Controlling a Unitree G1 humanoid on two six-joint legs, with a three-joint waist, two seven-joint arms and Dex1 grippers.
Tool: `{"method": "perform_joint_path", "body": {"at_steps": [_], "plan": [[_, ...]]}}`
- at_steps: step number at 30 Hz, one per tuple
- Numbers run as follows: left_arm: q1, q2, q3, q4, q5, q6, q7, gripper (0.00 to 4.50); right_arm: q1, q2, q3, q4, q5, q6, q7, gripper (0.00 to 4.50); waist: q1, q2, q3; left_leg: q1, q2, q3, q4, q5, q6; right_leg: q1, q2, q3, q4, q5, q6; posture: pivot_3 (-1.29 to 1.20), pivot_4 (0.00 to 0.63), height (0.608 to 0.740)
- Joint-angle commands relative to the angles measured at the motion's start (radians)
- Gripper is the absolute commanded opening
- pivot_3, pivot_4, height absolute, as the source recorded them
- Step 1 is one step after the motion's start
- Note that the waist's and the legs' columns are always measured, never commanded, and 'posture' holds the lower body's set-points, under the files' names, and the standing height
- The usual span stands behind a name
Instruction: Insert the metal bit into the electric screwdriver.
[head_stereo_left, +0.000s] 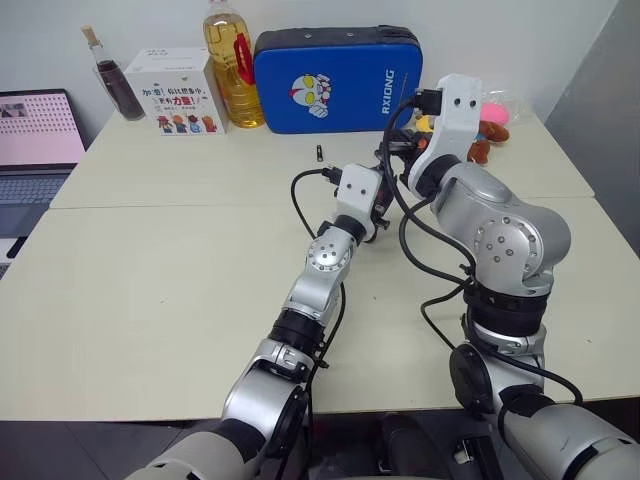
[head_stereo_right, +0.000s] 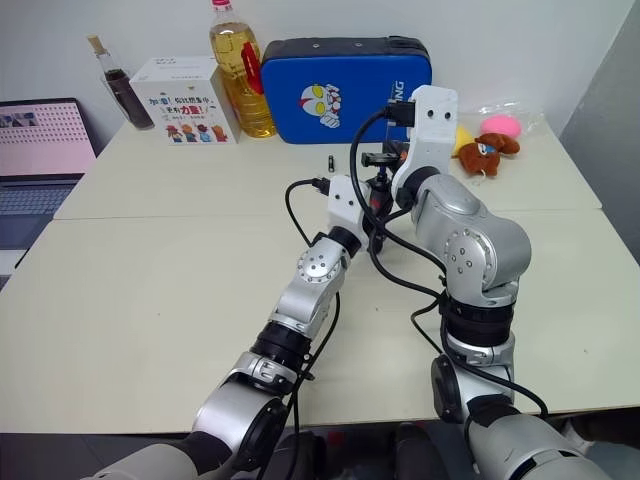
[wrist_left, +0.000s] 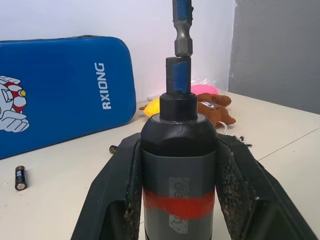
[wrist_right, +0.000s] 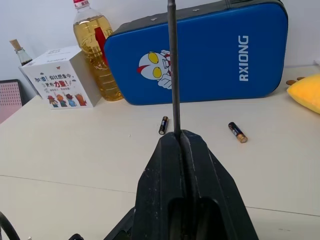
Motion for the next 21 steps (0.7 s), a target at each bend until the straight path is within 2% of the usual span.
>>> {"method": "perform_joint_path", "body": {"at_steps": [1,21], "plan": [[-0.017,-0.015,-0.002,0.008,-0.002,-0.002,-0.003,1.68,-0.010,0.001,-0.003,-0.041,-0.006,-0.011,0.004,0.03,0.000,0.000,0.000,0.000,0.000,0.000,0.000,0.000,0.000,0.000,0.000,0.000,0.000,0.000,0.000,0.00,0.150,0.740],[-0.004,-0.015,-0.010,-0.002,0.001,-0.004,-0.021,1.68,-0.007,0.016,0.002,0.005,-0.040,-0.067,0.025,0.03,0.000,0.000,0.000,0.000,0.000,0.000,0.000,0.000,0.000,0.000,0.000,0.000,0.000,0.000,0.000,0.00,0.150,0.740]]}}
